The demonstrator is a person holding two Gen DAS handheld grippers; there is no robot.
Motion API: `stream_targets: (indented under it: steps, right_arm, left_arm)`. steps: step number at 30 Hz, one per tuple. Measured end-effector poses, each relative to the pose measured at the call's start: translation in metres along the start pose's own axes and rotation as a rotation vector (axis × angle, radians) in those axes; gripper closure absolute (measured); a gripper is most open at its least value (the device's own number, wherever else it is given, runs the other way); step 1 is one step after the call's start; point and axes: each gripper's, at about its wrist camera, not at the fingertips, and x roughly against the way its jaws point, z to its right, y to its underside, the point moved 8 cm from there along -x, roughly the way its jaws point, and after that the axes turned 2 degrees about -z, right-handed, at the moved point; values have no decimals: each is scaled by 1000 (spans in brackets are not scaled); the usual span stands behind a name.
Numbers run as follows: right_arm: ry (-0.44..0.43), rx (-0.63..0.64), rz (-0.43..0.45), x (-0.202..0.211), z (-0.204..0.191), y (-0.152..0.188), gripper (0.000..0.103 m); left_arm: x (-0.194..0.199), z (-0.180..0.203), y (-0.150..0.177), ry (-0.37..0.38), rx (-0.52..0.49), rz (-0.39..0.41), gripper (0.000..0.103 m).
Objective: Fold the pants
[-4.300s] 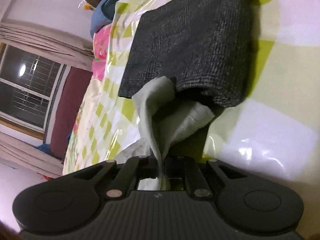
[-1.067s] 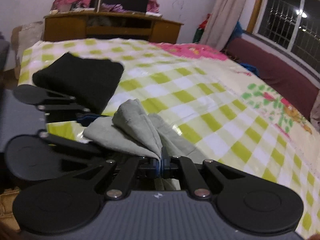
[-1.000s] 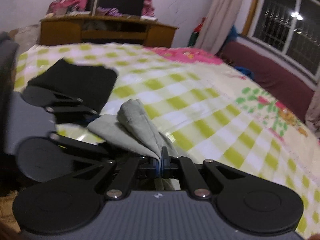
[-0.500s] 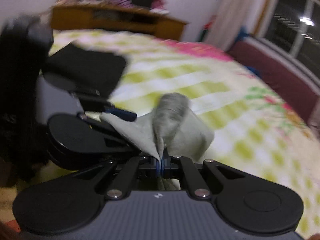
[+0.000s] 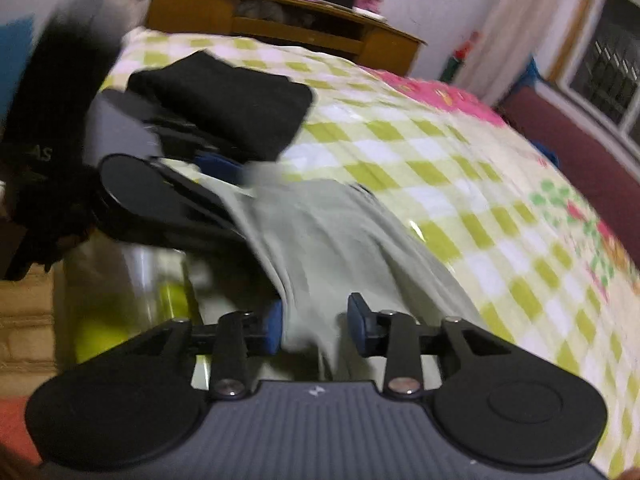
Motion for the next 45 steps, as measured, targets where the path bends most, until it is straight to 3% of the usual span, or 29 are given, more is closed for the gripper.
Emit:
stream_targets:
  steps: [3,7,9,16,19,21,22,27,30,36,38,42,44,45]
  right_arm:
    - [63,-186,-34,24,50,21,65]
    - [289,-367,-116,42,125,73,63]
    - [348,-447,-147,48,152,96,62]
    - [274,-697,-155,32,192,141,61]
    - [238,-764,-166,7,196,149,54]
    - [220,-795,-139,9,198,152,78]
    - [197,-832,-126,13,202,155,97]
    - [173,-991,-106,33,231,192,102]
    - [143,-1047,-76,43,243,196,101]
    - [131,-1027,-54,60,241,191,85]
    - [125,-1039,-54,65,237,198,62]
    - [57,-1047,-73,57,217,203,55]
    - [58,-1024,-76,47,210,199,43]
    - [71,-1007,-78,43,209,195,43]
  left_arm:
    - [7,-11,2,-31,20,0,45]
    - [17,-3,-8,-32,-4,30,45]
    - [17,2,-11,-36,-29,30,45]
    - [22,2,-17,-121,-72,15,45]
    - [29,16,-29,-117,-98,40,45]
    - [28,30,-35,-105,-132,48,45]
    - [27,38,-37,-96,-146,50,45]
    - [11,82,-34,-14,-201,27,45]
    - [-3,103,-20,-11,-270,-36,45]
    - [31,96,-33,-39,-256,25,42]
    - [40,91,-39,-56,-240,53,41]
    - [50,100,-56,-16,-211,146,31]
    - [44,112,-59,5,-238,168,27]
    - [38,117,-59,13,-256,170,26]
